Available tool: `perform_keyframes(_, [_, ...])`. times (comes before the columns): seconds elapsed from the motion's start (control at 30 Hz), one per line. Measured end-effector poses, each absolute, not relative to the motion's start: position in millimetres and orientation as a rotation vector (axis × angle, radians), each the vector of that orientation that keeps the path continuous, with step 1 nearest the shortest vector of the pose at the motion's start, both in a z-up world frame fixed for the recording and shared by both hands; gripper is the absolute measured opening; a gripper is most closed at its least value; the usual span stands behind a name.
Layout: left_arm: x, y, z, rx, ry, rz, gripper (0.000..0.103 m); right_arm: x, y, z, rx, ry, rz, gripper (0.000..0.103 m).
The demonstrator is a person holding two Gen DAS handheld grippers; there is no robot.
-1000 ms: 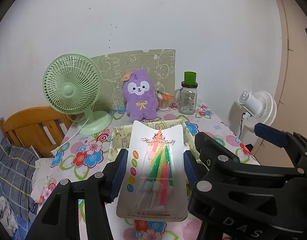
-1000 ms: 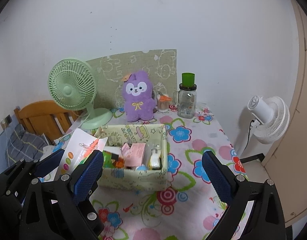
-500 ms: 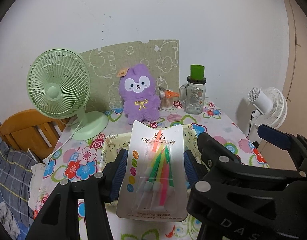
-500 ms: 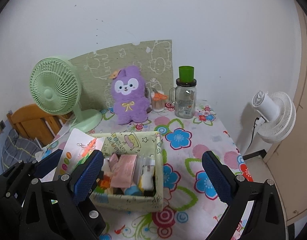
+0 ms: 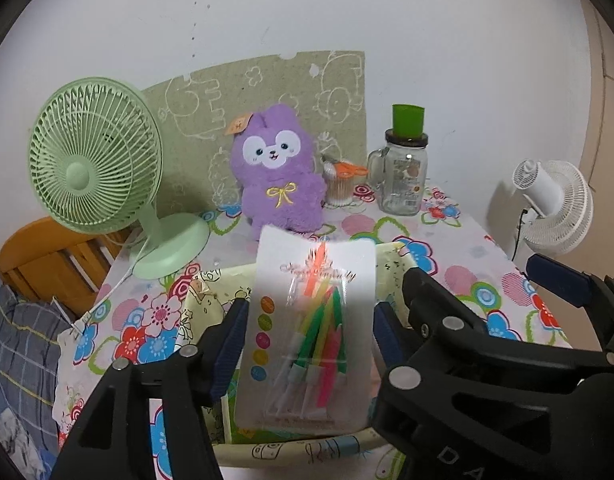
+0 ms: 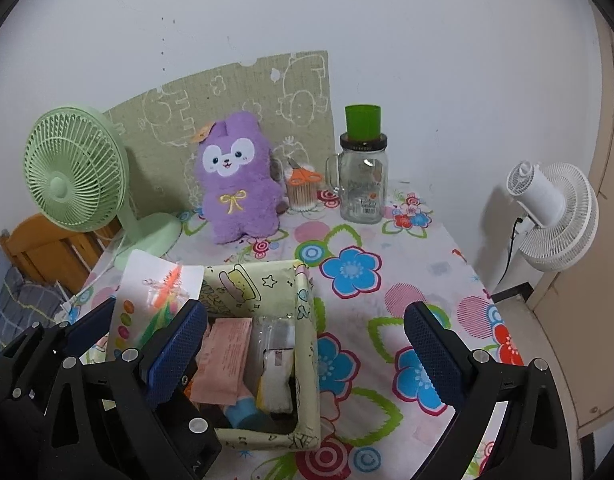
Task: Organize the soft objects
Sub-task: 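Lower the candle card into the fabric box and open the left tool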
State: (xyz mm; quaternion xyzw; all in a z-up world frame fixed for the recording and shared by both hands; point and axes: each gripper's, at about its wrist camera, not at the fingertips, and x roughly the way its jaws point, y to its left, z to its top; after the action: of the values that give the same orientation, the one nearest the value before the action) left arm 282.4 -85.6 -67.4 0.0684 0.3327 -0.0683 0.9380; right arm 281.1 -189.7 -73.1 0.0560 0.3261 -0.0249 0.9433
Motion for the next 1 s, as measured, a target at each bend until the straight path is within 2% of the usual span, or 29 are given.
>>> perform_keyframes(0.03, [283.2, -85.2, -68.7, 0.140, 0.683, -0.144, 0.075, 282.8, -189.2, -75.0, 0.116, 0.670, -0.054, 0.100])
perform_keyframes(0.23, [279.6, -78.8, -69.0, 0.143, 0.684, -0.148, 0.080, 281.6, -183.1, -79.5, 0.131, 0.691, -0.047, 0.100])
perform_keyframes(0.7, [229.6, -58.2, -45.9, 0.125, 0.650, -0.162, 0.087, 233.2, -163.0, -56.2, 0.107, 0.658, -0.030, 0.100])
perform_keyframes(1.0, [197.3, -45.6, -30.1, 0.109, 0.629, -0.159, 0.089, 198.7, -147.8, -37.0, 0.090, 0.633, -0.016, 0.100])
